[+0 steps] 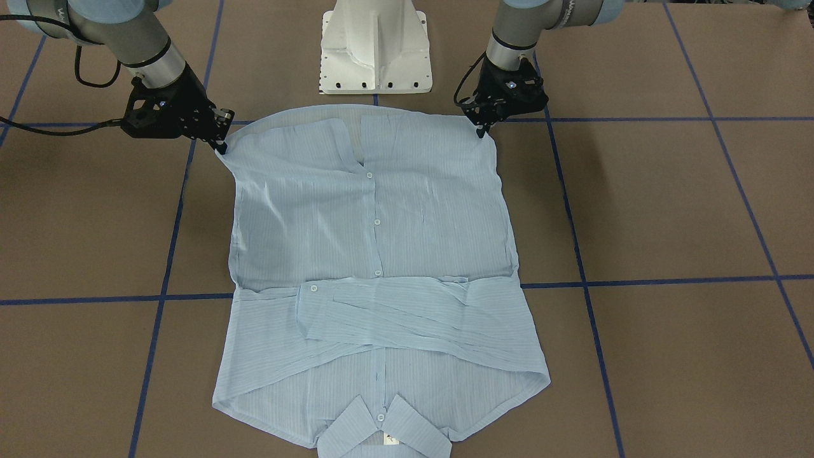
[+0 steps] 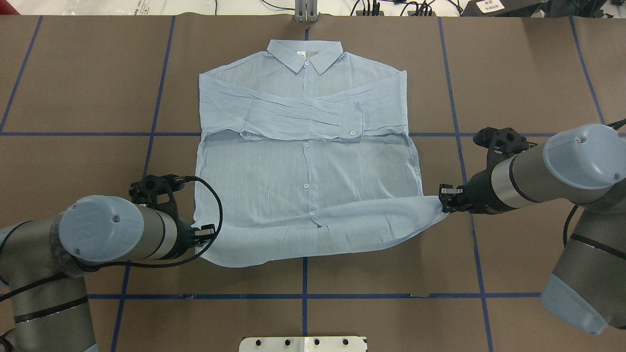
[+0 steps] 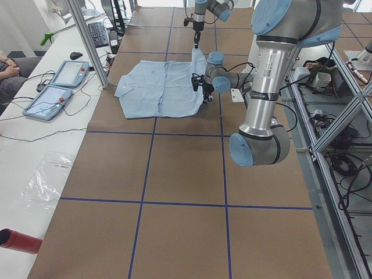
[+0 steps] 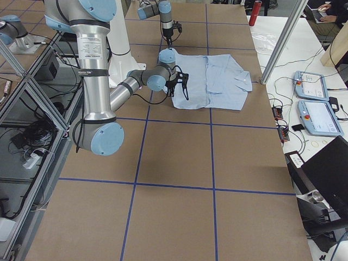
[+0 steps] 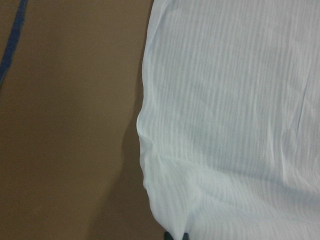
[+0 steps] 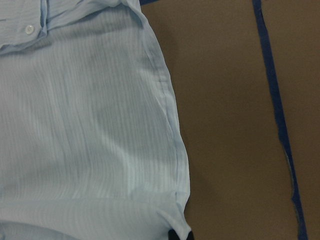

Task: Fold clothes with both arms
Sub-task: 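Lift the hem with both grippers and fold it toward the collar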

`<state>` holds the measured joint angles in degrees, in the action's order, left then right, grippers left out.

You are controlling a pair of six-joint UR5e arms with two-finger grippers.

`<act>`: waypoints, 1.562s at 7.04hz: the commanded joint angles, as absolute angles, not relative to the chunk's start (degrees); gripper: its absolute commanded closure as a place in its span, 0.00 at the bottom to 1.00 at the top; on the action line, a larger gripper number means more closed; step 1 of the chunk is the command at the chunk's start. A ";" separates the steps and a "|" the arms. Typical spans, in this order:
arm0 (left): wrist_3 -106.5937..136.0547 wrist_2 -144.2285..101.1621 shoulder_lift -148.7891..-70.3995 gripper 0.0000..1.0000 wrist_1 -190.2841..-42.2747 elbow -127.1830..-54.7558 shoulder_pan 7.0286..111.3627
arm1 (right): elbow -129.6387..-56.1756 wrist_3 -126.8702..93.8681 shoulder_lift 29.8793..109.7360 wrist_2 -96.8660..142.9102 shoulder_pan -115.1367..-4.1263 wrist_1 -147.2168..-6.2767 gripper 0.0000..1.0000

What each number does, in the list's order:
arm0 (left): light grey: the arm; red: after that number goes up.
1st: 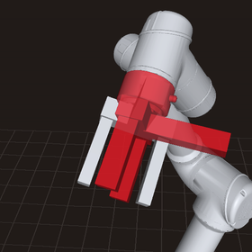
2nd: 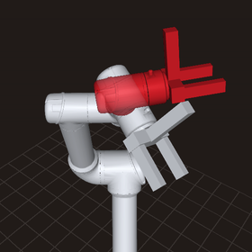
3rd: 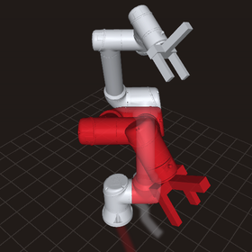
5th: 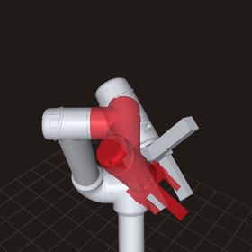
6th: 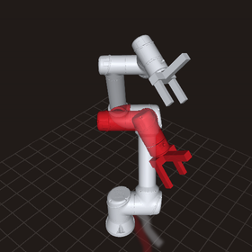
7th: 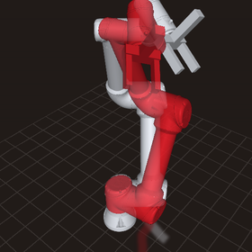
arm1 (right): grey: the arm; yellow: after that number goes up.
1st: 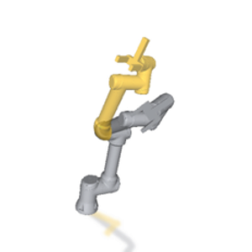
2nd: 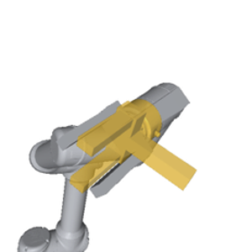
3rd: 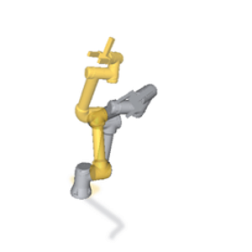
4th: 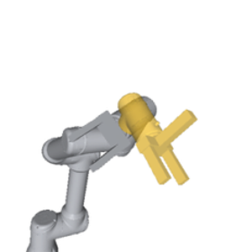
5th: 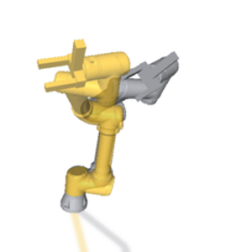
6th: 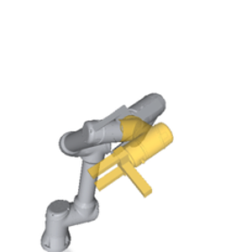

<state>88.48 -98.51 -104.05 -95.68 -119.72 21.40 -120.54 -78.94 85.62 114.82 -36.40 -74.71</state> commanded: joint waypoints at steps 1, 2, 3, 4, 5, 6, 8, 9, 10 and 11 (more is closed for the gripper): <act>88.16 -98.61 -104.15 1.00 -95.71 -119.79 22.75 | -120.24 -78.93 83.69 117.33 -39.36 -74.79 1.00; 88.07 -100.79 -104.41 1.00 -95.89 -119.88 25.81 | -119.71 -78.93 81.50 117.59 -40.33 -75.23 1.00; 84.59 -103.16 -105.11 1.00 -95.71 -119.71 30.71 | -117.79 -78.93 79.47 117.51 -41.39 -75.15 1.00; 81.07 -104.84 -107.12 1.00 -95.63 -118.58 36.24 | -114.55 -79.36 75.54 117.51 -42.96 -75.32 1.00; 80.69 -105.98 -110.62 1.00 -95.63 -114.82 40.56 | -111.56 -79.71 72.02 117.51 -45.24 -75.32 1.00; 80.77 -105.91 -115.35 1.00 -96.41 -108.09 42.87 | -107.18 -79.72 68.24 117.51 -47.70 -75.24 1.00; 80.77 -106.00 -124.24 1.00 -104.27 -91.49 48.75 | -92.18 -78.58 57.09 117.68 -52.63 -74.97 1.00; 80.68 -106.00 -127.93 1.00 -107.46 -83.84 51.04 | -85.41 -76.57 53.04 117.77 -54.04 -74.80 1.00; 80.68 -106.00 -131.62 1.00 -109.58 -77.76 52.46 | -80.12 -75.51 49.78 117.77 -54.66 -74.71 1.00; 80.77 -105.91 -134.88 1.00 -112.82 -71.43 52.73 | -76.33 -74.45 48.53 117.69 -54.67 -74.62 1.00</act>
<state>80.71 -105.98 -130.76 -109.21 -79.19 51.73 -81.92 -75.83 51.15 117.74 -54.22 -74.74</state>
